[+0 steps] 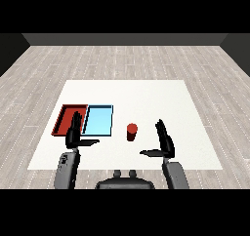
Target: Pick the red can and put it in the red box
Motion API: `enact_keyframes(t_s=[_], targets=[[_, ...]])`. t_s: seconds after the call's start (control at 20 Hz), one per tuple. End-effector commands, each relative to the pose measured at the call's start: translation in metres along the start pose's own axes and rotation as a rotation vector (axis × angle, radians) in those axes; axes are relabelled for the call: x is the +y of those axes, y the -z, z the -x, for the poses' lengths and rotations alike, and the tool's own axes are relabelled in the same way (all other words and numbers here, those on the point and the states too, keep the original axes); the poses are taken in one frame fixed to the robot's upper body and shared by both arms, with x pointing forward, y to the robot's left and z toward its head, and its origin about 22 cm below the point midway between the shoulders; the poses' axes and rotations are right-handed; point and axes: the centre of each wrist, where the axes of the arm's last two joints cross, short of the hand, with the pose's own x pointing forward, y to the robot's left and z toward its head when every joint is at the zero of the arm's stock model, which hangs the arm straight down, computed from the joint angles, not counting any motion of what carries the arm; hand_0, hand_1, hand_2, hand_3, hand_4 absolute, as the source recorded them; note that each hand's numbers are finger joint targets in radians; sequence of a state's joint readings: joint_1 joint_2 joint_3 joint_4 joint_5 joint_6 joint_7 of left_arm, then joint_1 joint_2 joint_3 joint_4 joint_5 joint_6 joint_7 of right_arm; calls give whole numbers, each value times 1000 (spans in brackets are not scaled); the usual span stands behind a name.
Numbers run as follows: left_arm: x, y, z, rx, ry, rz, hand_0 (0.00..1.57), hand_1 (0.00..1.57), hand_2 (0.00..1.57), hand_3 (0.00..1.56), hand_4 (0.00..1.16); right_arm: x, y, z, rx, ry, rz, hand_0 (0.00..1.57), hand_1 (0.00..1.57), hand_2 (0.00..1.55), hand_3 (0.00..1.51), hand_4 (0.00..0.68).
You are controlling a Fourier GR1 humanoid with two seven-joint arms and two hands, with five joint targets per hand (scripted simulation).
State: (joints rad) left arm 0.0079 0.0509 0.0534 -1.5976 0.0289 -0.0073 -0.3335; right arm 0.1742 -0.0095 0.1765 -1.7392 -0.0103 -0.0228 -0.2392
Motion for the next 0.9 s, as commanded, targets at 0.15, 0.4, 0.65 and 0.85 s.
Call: enact_keyframes(t_s=[0.15,0.4,0.65,0.85], targets=[[11,-1,11,-34,-21,3,0,0,0,0,0,2,-11,27,-13,15,22,0,0,0,0,0],[9,-7,-2,-42,-7,4,0,0,0,0,0,9,3,1,-22,12,0,0,0,0,0,0],[9,-14,-2,-27,-22,19,0,0,0,0,0,9,7,20,-19,40,19,0,0,0,0,0],[-1,-5,-9,-59,4,5,0,0,0,0,0,8,21,10,-2,50,12,0,0,0,0,0]])
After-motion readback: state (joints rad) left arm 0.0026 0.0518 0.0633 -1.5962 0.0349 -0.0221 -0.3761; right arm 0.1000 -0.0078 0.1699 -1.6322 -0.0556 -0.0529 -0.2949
